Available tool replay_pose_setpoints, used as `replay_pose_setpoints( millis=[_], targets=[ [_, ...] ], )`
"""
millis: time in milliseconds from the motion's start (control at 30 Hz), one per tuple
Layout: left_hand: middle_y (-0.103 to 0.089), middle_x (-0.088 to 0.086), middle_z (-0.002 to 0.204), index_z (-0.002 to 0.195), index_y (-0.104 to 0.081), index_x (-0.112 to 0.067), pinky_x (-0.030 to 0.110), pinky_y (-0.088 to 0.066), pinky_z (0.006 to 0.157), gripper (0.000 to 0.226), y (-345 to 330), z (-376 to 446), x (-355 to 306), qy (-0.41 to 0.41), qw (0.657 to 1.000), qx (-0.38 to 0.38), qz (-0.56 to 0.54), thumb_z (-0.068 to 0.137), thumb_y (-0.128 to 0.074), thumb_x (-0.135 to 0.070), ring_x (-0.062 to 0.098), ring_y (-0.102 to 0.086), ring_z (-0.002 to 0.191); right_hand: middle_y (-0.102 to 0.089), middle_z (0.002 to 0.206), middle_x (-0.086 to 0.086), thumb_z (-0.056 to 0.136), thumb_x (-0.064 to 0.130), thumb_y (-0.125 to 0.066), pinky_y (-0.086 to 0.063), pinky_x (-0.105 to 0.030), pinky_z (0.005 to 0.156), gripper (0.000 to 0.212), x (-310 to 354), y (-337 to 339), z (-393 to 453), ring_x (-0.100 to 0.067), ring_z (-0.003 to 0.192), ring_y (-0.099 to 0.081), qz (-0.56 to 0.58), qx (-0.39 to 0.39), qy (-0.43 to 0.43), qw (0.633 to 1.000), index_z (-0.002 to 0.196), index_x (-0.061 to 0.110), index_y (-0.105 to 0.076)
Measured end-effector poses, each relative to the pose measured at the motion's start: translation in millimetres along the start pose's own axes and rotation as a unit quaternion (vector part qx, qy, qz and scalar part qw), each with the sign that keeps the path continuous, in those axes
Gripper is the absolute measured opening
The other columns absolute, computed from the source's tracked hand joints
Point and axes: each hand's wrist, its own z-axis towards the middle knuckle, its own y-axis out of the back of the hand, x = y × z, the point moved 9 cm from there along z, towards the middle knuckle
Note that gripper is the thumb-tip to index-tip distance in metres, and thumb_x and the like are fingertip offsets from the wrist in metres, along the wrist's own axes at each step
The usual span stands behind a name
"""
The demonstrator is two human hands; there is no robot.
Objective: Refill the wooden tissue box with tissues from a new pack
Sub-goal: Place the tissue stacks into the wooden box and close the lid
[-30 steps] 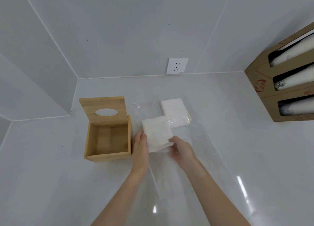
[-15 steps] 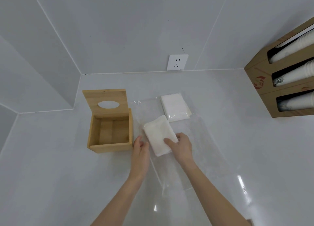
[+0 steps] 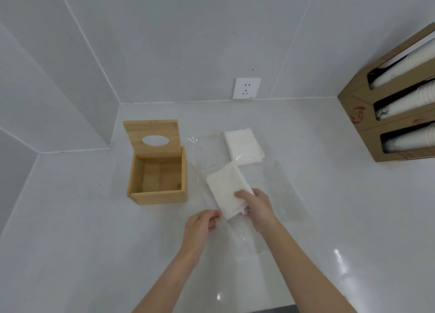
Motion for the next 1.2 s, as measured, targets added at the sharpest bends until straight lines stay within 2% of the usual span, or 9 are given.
replay_pose_setpoints(
  millis=[167, 433, 567, 633, 700, 767, 933, 1100, 1200],
  targets=[
    [-0.069, 0.017, 0.095, 0.082, -0.070, -0.004, 0.038, -0.048, 0.089, 0.022, 1.5, 1.8, -0.9, 0.000, 1.000, -0.011, -0.006, 0.087, -0.049, -0.006, 0.028, -0.063, 0.095, -0.059, 0.073, -0.013, 0.077, 0.001, -0.063, -0.045, -0.029, 0.052, 0.018, -9.1, 11.8, -12.0, -0.021, 0.056, -0.056, 0.050, 0.048, -0.046, 0.997, 0.093, -0.002, -0.058],
    [-0.063, 0.018, 0.093, 0.090, -0.065, -0.001, 0.030, -0.049, 0.078, 0.019, 7.7, -8.2, 10.4, 0.008, 0.999, -0.039, -0.027, 0.090, -0.047, -0.006, 0.028, -0.059, 0.091, -0.064, 0.076, -0.006, 0.077, 0.011, -0.066, -0.047, -0.028, 0.064, 0.010, -35.4, 26.7, -28.4, -0.019, 0.071, -0.060, 0.032, 0.107, -0.141, 0.984, 0.085, 0.010, -0.061],
    [-0.063, 0.017, 0.094, 0.088, -0.064, -0.002, 0.027, -0.049, 0.076, 0.018, 9.1, -18.7, 12.6, 0.010, 0.999, -0.046, -0.019, 0.090, -0.047, -0.006, 0.027, -0.059, 0.088, -0.066, 0.087, -0.013, 0.073, 0.017, -0.072, -0.053, -0.035, 0.072, 0.030, -31.4, 39.1, -26.4, -0.025, 0.079, -0.063, -0.028, 0.071, -0.066, 0.995, 0.095, -0.002, -0.064],
    [-0.062, 0.017, 0.094, 0.090, -0.063, -0.002, 0.028, -0.049, 0.075, 0.017, 7.1, -23.7, 12.8, 0.012, 0.999, -0.039, -0.021, 0.090, -0.047, -0.007, 0.025, -0.061, 0.083, -0.066, 0.090, -0.017, 0.076, 0.012, -0.069, -0.057, -0.032, 0.065, 0.033, -31.2, 39.1, -30.1, -0.026, 0.078, -0.065, -0.041, 0.090, -0.052, 0.994, 0.101, -0.008, -0.063],
    [-0.062, 0.016, 0.093, 0.095, -0.062, -0.001, 0.027, -0.049, 0.072, 0.018, 2.4, -28.3, 14.1, 0.021, 0.999, -0.021, -0.016, 0.090, -0.047, -0.008, 0.023, -0.062, 0.079, -0.067, 0.087, -0.015, 0.077, 0.011, -0.067, -0.058, -0.029, 0.058, 0.025, -33.9, 39.8, -36.3, -0.022, 0.073, -0.067, -0.055, 0.125, -0.065, 0.988, 0.096, -0.004, -0.065],
    [-0.063, 0.017, 0.093, 0.096, -0.063, 0.002, 0.027, -0.050, 0.072, 0.020, -1.3, -31.9, 16.3, 0.036, 0.999, -0.012, -0.011, 0.089, -0.047, -0.008, 0.023, -0.062, 0.079, -0.070, 0.089, -0.013, 0.077, 0.010, -0.068, -0.060, -0.033, 0.063, 0.020, -36.0, 45.3, -41.2, -0.022, 0.077, -0.069, -0.075, 0.148, -0.084, 0.983, 0.093, 0.000, -0.067],
    [-0.062, 0.016, 0.089, 0.092, -0.061, 0.003, 0.026, -0.049, 0.071, 0.017, -3.6, -36.0, 15.2, 0.043, 0.999, -0.024, -0.024, 0.088, -0.047, -0.006, 0.021, -0.061, 0.076, -0.071, 0.102, -0.013, 0.077, 0.010, -0.068, -0.059, -0.032, 0.066, 0.030, -36.6, 62.4, -57.6, -0.025, 0.091, -0.068, -0.100, 0.201, -0.131, 0.966, 0.105, 0.000, -0.063],
    [-0.062, 0.014, 0.091, 0.092, -0.060, 0.001, 0.025, -0.048, 0.069, 0.017, -4.0, -36.0, 13.0, 0.039, 0.999, -0.024, -0.004, 0.089, -0.046, -0.008, 0.019, -0.062, 0.076, -0.074, 0.072, -0.002, 0.073, 0.017, -0.068, -0.054, -0.022, 0.053, 0.017, -17.0, 69.9, -79.6, -0.014, 0.065, -0.070, -0.189, 0.259, -0.140, 0.937, 0.087, 0.008, -0.066],
    [-0.060, 0.015, 0.096, 0.093, -0.059, 0.001, 0.025, -0.047, 0.069, 0.018, -4.1, -38.6, 10.9, 0.041, 0.999, -0.014, 0.013, 0.090, -0.044, -0.010, 0.020, -0.061, 0.079, -0.068, 0.072, -0.001, 0.052, 0.026, -0.071, -0.051, -0.019, 0.051, 0.033, 3.0, 62.3, -96.4, -0.013, 0.062, -0.065, -0.254, 0.304, -0.117, 0.911, 0.080, 0.009, -0.065]
  ],
)
